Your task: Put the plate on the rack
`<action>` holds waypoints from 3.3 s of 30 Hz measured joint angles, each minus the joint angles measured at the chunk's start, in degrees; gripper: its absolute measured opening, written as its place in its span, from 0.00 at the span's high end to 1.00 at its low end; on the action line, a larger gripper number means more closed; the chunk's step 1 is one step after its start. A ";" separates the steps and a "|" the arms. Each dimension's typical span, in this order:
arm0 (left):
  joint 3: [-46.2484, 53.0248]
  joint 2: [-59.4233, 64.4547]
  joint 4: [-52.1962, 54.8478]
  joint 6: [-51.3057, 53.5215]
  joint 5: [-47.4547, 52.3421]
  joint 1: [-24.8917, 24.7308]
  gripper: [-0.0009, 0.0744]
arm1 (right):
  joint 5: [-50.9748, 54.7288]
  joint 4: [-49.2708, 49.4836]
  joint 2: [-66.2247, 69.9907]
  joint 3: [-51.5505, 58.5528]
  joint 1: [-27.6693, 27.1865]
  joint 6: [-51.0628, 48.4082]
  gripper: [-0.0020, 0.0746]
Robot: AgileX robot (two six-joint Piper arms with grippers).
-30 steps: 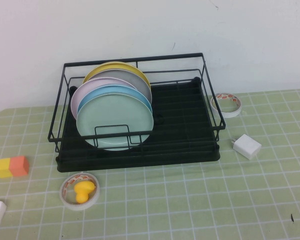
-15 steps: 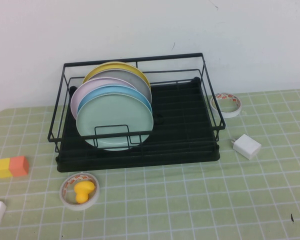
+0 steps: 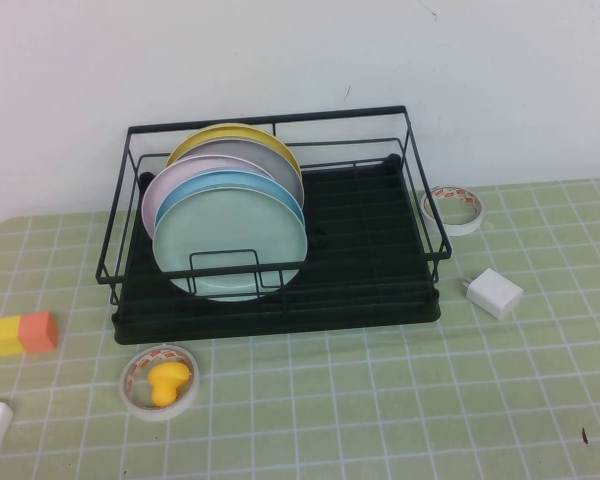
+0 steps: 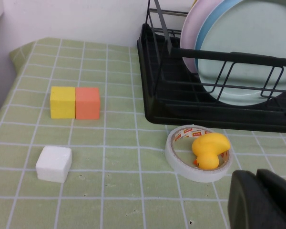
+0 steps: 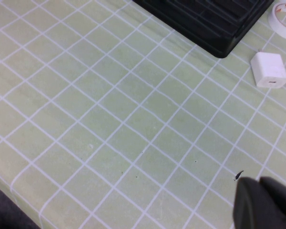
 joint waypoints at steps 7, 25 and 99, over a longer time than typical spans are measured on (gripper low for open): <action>0.00 0.00 0.00 0.00 0.03 0.00 0.99 | -1.35 1.73 -4.73 0.86 -5.31 0.13 0.98; 0.00 0.00 0.12 -0.62 0.13 0.00 0.99 | -24.65 2.37 -20.46 23.02 -41.91 0.27 0.98; 0.00 0.00 0.12 -1.54 0.13 0.00 0.99 | -20.48 1.28 -20.46 22.67 -38.96 6.75 0.98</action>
